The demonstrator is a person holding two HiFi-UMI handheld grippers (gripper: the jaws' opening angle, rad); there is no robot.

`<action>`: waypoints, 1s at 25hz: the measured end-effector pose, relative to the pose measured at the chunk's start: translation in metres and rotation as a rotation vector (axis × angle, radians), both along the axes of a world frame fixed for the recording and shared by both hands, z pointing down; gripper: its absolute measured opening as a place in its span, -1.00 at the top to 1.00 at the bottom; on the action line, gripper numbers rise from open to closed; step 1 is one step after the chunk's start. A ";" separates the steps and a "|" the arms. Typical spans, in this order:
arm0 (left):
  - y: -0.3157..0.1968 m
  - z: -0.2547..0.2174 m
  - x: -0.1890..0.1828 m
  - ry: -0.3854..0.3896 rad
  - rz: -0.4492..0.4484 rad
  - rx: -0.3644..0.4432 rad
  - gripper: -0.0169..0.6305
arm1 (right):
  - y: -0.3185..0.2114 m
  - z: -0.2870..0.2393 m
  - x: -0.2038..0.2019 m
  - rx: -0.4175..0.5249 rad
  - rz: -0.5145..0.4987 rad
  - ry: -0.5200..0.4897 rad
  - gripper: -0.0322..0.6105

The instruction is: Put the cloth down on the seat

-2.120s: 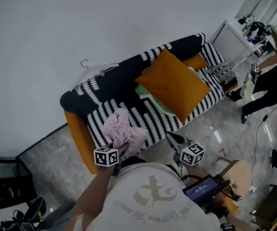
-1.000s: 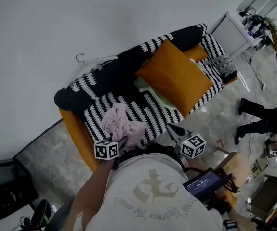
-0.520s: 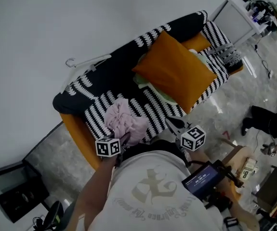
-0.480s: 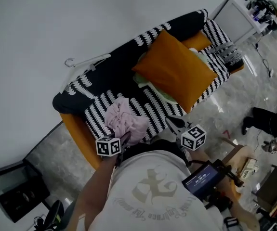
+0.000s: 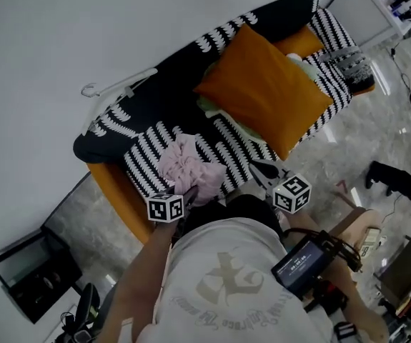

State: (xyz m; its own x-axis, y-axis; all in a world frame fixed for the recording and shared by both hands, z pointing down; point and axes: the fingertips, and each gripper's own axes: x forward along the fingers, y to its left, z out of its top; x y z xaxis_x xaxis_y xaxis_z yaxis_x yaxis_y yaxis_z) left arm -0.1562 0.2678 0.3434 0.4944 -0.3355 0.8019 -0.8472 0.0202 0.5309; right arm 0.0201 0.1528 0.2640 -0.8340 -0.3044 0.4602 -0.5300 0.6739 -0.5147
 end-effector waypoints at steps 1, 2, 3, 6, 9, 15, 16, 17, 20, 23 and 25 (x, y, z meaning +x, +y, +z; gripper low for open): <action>-0.002 0.002 0.001 -0.003 0.004 -0.005 0.35 | -0.002 0.003 0.000 -0.007 -0.009 0.000 0.85; -0.004 0.004 0.003 -0.006 0.009 -0.009 0.36 | -0.004 0.006 0.000 -0.014 -0.016 0.000 0.85; -0.006 0.006 0.004 -0.011 0.016 -0.011 0.35 | -0.006 0.009 0.000 -0.020 -0.021 0.000 0.85; -0.014 0.013 0.006 -0.026 0.025 -0.016 0.35 | -0.012 0.021 0.001 -0.041 -0.038 -0.001 0.85; -0.020 0.021 0.007 -0.039 0.012 -0.028 0.35 | -0.015 0.036 -0.001 -0.074 -0.072 -0.002 0.85; -0.031 0.043 0.008 -0.063 0.017 -0.050 0.35 | -0.027 0.059 -0.010 -0.102 -0.136 0.001 0.85; -0.029 0.045 0.009 -0.065 0.018 -0.056 0.35 | -0.026 0.061 -0.012 -0.108 -0.146 0.001 0.85; -0.027 0.047 0.010 -0.067 0.018 -0.061 0.35 | -0.025 0.063 -0.013 -0.112 -0.156 0.002 0.85; -0.024 0.054 0.007 -0.070 0.013 -0.073 0.35 | -0.022 0.071 -0.019 -0.125 -0.186 0.009 0.85; -0.030 0.068 0.003 -0.071 0.000 -0.077 0.35 | -0.025 0.087 -0.020 -0.135 -0.206 0.022 0.85; -0.035 0.079 0.002 -0.073 -0.002 -0.081 0.35 | -0.030 0.097 -0.018 -0.142 -0.208 0.027 0.85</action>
